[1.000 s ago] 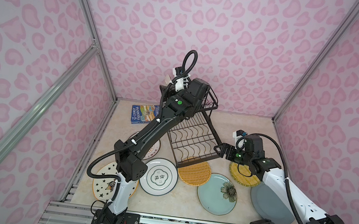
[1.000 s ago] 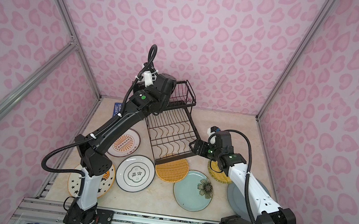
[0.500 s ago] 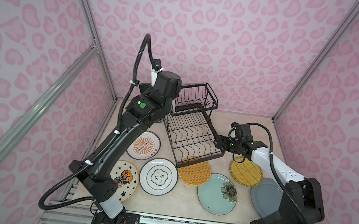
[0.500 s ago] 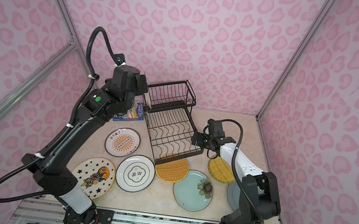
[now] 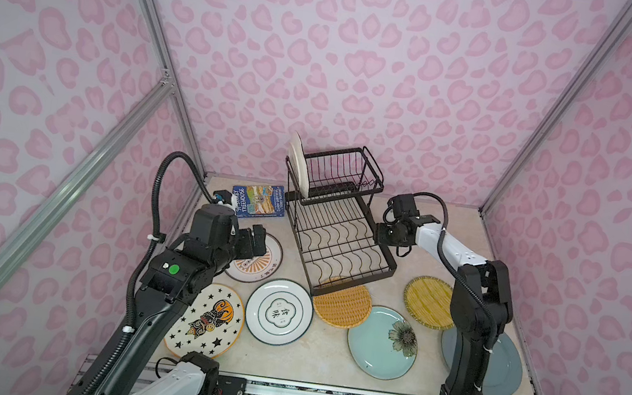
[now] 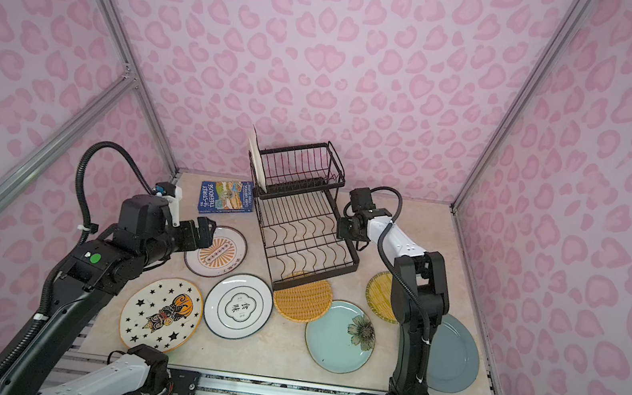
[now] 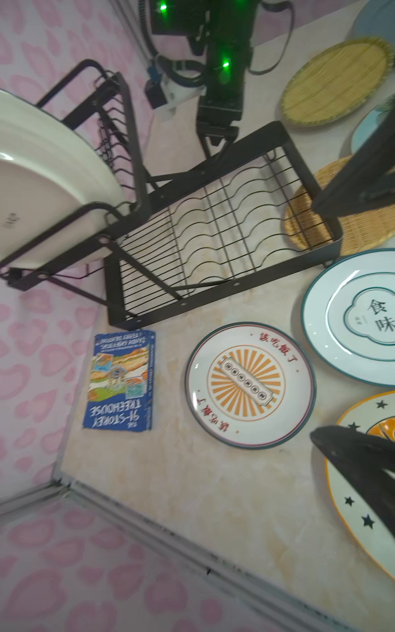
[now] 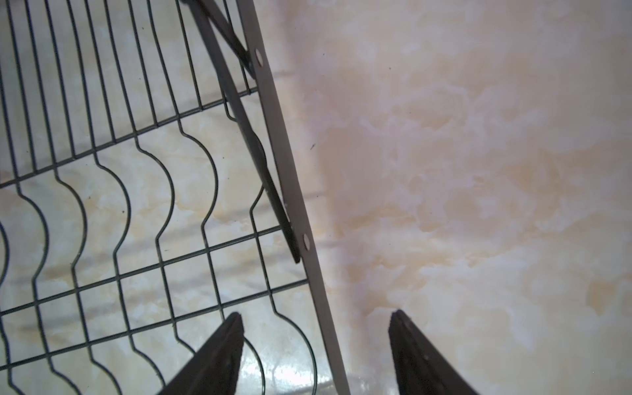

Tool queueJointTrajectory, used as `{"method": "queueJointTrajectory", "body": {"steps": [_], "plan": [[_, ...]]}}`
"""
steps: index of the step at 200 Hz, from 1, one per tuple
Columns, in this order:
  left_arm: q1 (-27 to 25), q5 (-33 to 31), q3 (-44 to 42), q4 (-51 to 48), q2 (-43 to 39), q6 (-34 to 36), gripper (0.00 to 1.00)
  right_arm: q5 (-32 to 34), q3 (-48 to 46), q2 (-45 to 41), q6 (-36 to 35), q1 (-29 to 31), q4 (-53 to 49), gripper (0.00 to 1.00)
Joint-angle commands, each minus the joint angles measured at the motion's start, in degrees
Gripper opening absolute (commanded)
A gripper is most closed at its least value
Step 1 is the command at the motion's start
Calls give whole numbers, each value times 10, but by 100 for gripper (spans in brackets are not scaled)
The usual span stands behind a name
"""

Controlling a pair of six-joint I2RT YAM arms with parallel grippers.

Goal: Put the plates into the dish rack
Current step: 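Withdraw the left gripper from the rack while the right gripper moves toward the rack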

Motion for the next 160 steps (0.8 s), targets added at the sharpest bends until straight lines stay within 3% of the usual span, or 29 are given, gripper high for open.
{"method": "queueJointTrajectory", "body": {"steps": [1,45,97,129,160], "plan": [[1,77,-36,38,-13,-33,97,9,37,34,-39,0,-55,61],[1,137,-87,99,3,-65,97,17,63,69,-52,1,-83,36],[-14,202,-186,240,99,-106,97,20,37,56,-45,-3,-68,18],[-19,197,-179,268,167,-106,97,27,28,48,-46,-6,-68,7],[-19,180,-168,272,181,-110,97,20,1,32,-30,-16,-53,0]]}}
